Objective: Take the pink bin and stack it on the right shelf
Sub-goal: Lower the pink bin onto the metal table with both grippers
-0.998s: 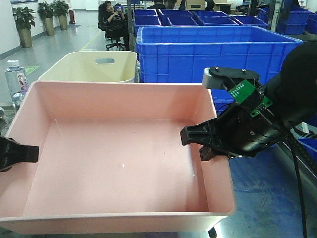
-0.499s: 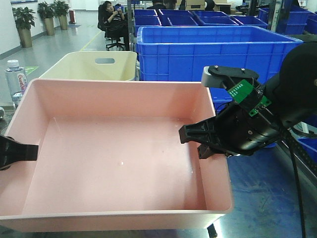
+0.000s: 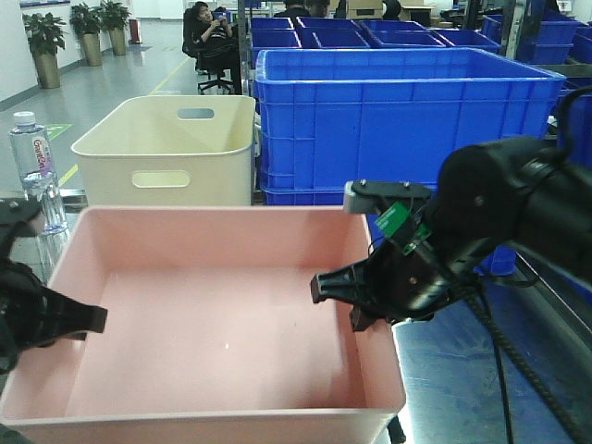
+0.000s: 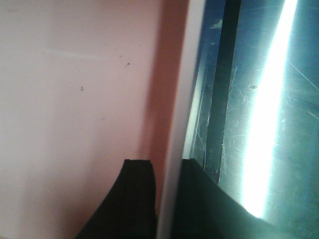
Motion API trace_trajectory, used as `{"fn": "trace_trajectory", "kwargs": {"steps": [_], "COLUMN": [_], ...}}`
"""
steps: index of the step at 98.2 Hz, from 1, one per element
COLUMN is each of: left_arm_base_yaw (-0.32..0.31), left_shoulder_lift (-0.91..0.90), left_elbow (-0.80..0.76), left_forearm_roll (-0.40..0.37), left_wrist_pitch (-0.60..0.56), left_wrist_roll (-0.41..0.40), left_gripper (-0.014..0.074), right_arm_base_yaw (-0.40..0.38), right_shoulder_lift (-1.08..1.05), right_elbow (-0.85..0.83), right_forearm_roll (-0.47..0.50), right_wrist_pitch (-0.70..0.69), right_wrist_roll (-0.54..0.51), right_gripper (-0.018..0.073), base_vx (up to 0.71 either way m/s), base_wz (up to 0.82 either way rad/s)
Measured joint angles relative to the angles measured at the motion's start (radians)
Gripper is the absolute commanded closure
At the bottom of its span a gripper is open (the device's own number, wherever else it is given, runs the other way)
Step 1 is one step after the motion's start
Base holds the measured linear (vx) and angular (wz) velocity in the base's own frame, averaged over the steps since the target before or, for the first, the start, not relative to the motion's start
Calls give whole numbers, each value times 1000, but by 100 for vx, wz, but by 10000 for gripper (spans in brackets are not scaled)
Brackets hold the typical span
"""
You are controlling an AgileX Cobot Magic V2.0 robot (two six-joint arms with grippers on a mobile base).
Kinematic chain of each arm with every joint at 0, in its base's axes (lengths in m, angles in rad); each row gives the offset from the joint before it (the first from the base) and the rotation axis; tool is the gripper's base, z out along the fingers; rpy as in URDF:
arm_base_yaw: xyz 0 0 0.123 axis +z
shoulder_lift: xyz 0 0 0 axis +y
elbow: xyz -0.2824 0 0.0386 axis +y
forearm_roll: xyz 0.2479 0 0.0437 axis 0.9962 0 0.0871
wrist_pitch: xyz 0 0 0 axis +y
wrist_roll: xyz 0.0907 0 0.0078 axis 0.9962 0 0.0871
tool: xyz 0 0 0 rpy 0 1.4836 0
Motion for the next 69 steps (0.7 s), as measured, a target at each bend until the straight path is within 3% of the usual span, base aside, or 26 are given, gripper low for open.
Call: {"fn": "trace_trajectory", "kwargs": {"steps": [14,44,60,69], "left_arm_base_yaw": [0,0,0,0], "left_shoulder_lift": [62,106,79,13], "left_elbow": [0,0,-1,-1], "left_forearm_roll": [3,-4,-11,-11], "left_wrist_pitch": [-1,-17,-35,-38], "left_wrist_roll": [2,16,17,22], "left_gripper": [458,188,184,254], "right_arm_base_yaw": [-1,-4,-4,-4], "right_shoulder_lift": [50,83,78,42], "right_elbow": [0,0,0,0], "right_forearm_roll": [-5,0,0,0], "right_wrist_pitch": [-6,-51,-66,-62], "right_wrist_roll": [-17,-47,-50,-69], "right_gripper": [441,141,109,141], "base_vx": [0,0,0,0], "base_wz": [0,0,0,0]}}
